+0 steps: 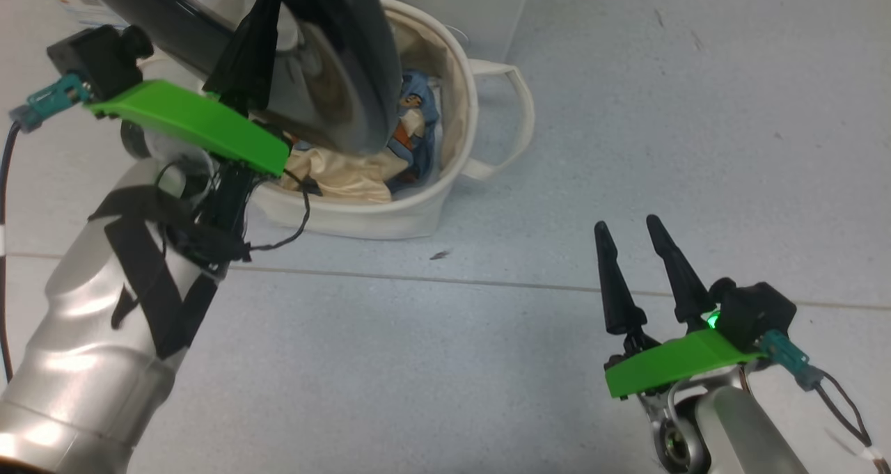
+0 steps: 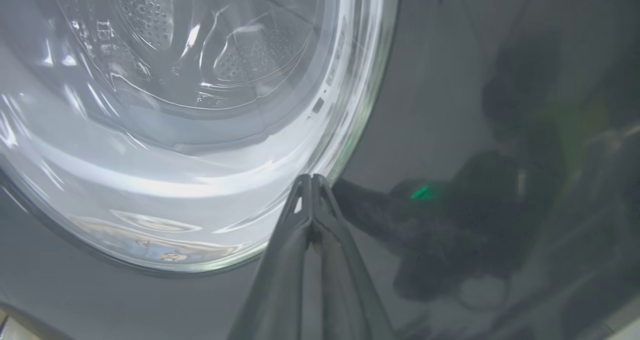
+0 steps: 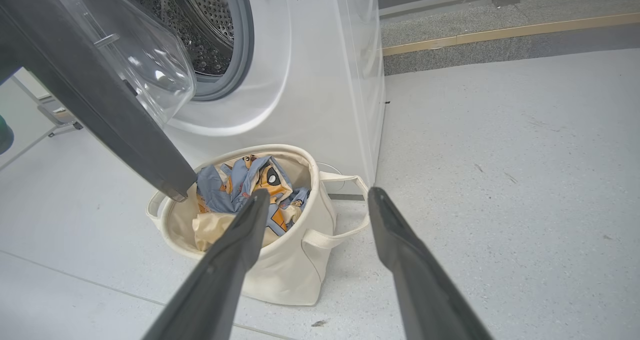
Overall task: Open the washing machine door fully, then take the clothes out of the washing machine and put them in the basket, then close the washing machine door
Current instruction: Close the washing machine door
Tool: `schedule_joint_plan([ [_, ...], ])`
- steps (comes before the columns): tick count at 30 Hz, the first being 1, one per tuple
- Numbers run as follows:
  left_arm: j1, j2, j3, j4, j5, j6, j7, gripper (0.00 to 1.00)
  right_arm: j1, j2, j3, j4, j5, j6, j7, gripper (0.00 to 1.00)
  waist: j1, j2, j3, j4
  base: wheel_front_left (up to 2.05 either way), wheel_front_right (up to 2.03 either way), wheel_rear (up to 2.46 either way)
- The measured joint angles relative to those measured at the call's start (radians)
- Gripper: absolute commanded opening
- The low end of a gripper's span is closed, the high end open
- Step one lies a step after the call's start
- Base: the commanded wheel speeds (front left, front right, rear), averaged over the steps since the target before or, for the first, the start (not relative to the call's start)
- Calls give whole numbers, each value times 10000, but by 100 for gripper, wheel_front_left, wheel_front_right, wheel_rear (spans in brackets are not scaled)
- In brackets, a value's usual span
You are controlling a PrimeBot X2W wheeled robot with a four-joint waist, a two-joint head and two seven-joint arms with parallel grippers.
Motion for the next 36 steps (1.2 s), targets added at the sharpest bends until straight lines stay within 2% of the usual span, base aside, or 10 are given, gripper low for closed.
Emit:
schedule_joint_plan([
  [12,-1429,-33,-560,798,144,0,-245,0,-377,8,90,-188,441,0,0,100,0,0,683,-560,0,0,0],
  [19,-2208,-500,-426,1430,178,0,-711,0,-678,10,128,-255,564,0,0,100,0,0,1079,-771,0,0,0],
  [24,-2229,-571,-424,1549,278,0,-848,0,-728,13,107,-280,685,0,-2,100,0,0,1059,-774,0,0,0],
  [30,-1601,-573,-71,1267,652,-4,-863,0,-716,13,23,-267,585,0,-2,100,0,0,614,-494,0,0,0],
  [36,542,-502,581,593,1193,-2,-926,0,-655,13,4,-236,318,0,-2,100,0,0,-117,4,0,0,0],
])
